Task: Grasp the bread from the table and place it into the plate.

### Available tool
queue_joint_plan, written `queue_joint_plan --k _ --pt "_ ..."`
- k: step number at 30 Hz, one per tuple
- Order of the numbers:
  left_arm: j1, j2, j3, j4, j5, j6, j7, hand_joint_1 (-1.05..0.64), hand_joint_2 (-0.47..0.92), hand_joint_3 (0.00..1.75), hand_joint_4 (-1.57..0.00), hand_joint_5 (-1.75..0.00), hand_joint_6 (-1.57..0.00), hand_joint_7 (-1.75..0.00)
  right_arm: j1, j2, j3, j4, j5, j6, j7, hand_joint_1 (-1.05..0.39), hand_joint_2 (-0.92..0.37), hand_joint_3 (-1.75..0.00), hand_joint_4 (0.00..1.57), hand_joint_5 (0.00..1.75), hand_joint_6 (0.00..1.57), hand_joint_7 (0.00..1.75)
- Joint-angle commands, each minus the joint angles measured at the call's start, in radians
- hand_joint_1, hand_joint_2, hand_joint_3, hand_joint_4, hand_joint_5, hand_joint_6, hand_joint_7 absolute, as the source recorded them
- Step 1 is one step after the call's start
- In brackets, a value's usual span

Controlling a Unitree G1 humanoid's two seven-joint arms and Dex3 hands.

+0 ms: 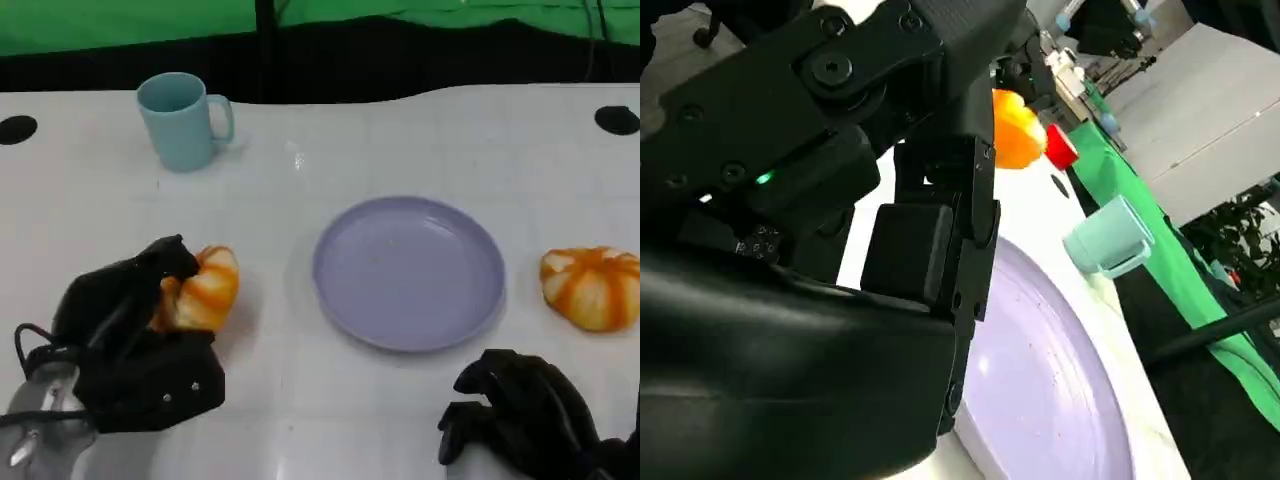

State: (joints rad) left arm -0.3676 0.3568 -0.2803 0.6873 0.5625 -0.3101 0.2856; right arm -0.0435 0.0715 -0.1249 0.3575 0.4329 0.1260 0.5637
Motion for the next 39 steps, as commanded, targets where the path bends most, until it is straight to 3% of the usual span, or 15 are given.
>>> queue_joint_plan --k 1,7,13,14,15,16,17,18,20,26,27,29,39 --pt "-0.033 -0.009 0.019 -0.002 -0.032 -0.032 0.004 -0.27 0.74 0.60 -0.70 -1.75 -0.48 -1.74 -0.006 -0.006 -0.008 0.008 0.003 -0.008 -0.010 -1.05 -0.72 0.00 1.54 0.81 1.57 0.41" --pt "-0.082 -0.035 0.012 0.003 -0.028 -0.098 0.007 -0.24 0.70 0.58 -0.75 -1.75 -0.53 -1.75 -0.005 -0.009 -0.006 0.016 0.003 -0.022 0.005 -1.05 -0.72 -0.01 1.54 0.81 1.57 0.40" --pt "-0.153 -0.072 -0.024 -0.002 -0.001 -0.084 -0.026 -0.29 0.75 0.50 -0.74 -1.75 -0.63 -1.53 -0.003 -0.012 -0.006 0.016 0.009 -0.017 0.016 -1.05 -0.72 0.00 1.55 0.81 1.57 0.39" --pt "-0.163 -0.075 -0.030 -0.002 0.004 -0.086 -0.030 -0.28 0.77 0.46 -0.80 -1.61 -0.68 -1.05 -0.003 -0.012 -0.007 0.017 0.009 -0.019 0.019 -1.05 -0.72 0.00 1.55 0.81 1.57 0.39" --pt "-0.170 -0.077 -0.035 -0.001 0.007 -0.087 -0.033 -0.28 0.80 0.42 -0.82 -1.56 -0.78 -0.72 -0.003 -0.013 -0.007 0.018 0.009 -0.020 0.021 -1.05 -0.72 0.00 1.55 0.81 1.57 0.39" --pt "-0.186 -0.081 -0.047 0.003 0.023 -0.089 -0.024 -0.28 0.81 0.39 -0.83 -1.54 -0.86 -0.50 -0.002 -0.012 -0.008 0.018 0.011 -0.019 0.022 -1.05 -0.72 0.00 1.55 0.81 1.57 0.39" --pt "-0.199 -0.089 -0.054 0.009 0.034 -0.089 -0.016 -0.26 0.81 0.38 -0.79 -1.63 -0.86 -0.84 -0.001 -0.011 -0.010 0.017 0.012 -0.018 0.020 -1.05 -0.72 0.00 1.55 0.80 1.57 0.39" --pt "-0.214 -0.101 -0.062 0.018 0.042 -0.088 -0.008 -0.26 0.80 0.39 -0.80 -1.69 -0.73 -1.26 -0.002 -0.012 -0.010 0.019 0.013 -0.018 0.022 -1.05 -0.72 0.00 1.55 0.80 1.57 0.39" --pt "-0.228 -0.116 -0.068 0.030 0.048 -0.088 -0.002 -0.26 0.78 0.42 -0.84 -1.73 -0.65 -1.64 -0.003 -0.013 -0.010 0.021 0.012 -0.020 0.025 -1.05 -0.72 0.00 1.56 0.79 1.57 0.38" --pt "-0.282 -0.152 -0.098 0.089 0.070 -0.127 0.024 -0.25 0.73 0.53 -0.87 -1.75 -0.62 -1.74 0.004 -0.015 -0.005 0.014 0.008 -0.020 0.028 -1.05 -0.73 -0.01 1.56 0.78 1.57 0.38" --pt "-0.297 -0.166 -0.108 0.101 0.078 -0.127 0.032 -0.26 0.63 0.70 -0.88 -1.75 -0.63 -1.75 0.006 -0.014 -0.005 0.013 0.008 -0.020 0.029 -1.05 -0.73 0.00 1.56 0.78 1.57 0.38" --pt "-0.322 -0.188 -0.123 0.124 0.089 -0.123 0.038 -0.26 0.55 0.84 -0.89 -1.75 -0.64 -1.75 0.010 -0.013 -0.003 0.010 0.007 -0.023 0.029 -1.04 -0.73 0.00 1.57 0.77 1.57 0.38" --pt "-0.402 -0.262 -0.159 0.261 0.094 -0.122 0.048 -0.27 0.50 1.02 -0.91 -1.75 -0.64 -1.75 0.024 -0.005 0.001 -0.003 0.014 -0.016 0.028 -1.02 -0.72 0.00 1.57 0.76 1.57 0.36"
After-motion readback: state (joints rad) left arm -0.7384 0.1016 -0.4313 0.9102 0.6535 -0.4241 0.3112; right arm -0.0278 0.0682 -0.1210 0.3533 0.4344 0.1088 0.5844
